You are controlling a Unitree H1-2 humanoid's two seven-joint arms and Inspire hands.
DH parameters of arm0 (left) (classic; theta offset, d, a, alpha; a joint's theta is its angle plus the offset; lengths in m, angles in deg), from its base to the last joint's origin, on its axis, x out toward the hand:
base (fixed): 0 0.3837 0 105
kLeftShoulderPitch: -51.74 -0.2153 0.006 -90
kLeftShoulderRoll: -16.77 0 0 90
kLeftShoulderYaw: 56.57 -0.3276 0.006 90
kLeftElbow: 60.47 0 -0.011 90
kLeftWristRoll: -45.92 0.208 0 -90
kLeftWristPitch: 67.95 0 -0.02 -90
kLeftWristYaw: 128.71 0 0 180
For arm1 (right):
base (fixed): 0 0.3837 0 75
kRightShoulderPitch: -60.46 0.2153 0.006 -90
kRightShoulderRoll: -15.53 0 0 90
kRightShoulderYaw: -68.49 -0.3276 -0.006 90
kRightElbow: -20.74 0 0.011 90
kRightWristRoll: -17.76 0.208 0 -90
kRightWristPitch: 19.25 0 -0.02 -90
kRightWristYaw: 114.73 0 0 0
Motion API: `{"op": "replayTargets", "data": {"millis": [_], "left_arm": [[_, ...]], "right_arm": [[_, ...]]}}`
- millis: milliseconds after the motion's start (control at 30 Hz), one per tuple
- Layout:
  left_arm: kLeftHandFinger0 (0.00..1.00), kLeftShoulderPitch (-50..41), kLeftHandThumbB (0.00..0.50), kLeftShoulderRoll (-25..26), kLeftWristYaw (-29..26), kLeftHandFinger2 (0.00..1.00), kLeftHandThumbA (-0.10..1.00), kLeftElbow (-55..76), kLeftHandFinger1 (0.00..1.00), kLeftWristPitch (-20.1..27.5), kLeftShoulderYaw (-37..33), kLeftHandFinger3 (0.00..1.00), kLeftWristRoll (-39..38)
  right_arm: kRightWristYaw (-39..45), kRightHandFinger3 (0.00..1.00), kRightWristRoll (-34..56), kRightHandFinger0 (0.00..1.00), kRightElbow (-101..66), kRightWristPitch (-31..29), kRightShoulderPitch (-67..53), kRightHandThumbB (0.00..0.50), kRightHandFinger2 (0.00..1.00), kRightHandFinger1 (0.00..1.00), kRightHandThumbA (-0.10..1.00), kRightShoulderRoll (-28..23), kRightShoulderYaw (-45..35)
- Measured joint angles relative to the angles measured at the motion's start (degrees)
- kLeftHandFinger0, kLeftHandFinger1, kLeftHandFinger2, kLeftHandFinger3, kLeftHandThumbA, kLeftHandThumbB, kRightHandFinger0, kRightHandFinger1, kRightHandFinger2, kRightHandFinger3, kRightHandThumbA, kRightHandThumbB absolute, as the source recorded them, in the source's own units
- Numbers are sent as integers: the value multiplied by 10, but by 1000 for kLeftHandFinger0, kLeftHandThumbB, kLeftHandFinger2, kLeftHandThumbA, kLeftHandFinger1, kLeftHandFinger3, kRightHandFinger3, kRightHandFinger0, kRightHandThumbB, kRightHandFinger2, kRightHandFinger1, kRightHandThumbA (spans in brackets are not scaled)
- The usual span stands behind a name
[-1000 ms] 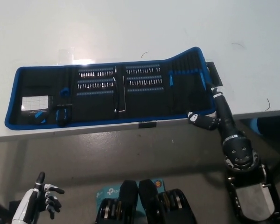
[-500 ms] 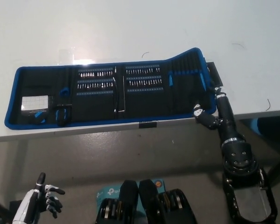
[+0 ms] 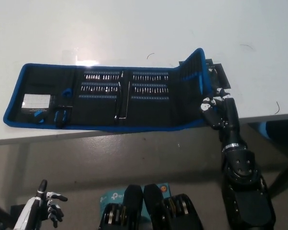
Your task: The robot uses its right hand to lift an edge of the toolkit kept in middle of the desk and make one fold in it
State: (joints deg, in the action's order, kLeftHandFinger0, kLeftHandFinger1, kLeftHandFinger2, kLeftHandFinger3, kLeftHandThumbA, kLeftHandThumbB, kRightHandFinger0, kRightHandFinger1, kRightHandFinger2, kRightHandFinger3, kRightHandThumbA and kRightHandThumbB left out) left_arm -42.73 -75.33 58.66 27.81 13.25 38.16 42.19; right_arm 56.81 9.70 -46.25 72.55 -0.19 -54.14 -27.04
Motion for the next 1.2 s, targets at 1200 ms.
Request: {"op": "replayTargets", "data": {"millis": [1200], "left_arm": [[266, 5, 500, 14, 19, 297, 1000, 4, 292, -6, -10, 437, 1]], "right_arm": [[76, 361, -255, 0, -8, 47, 100, 309, 128, 36, -100, -122, 371]]}}
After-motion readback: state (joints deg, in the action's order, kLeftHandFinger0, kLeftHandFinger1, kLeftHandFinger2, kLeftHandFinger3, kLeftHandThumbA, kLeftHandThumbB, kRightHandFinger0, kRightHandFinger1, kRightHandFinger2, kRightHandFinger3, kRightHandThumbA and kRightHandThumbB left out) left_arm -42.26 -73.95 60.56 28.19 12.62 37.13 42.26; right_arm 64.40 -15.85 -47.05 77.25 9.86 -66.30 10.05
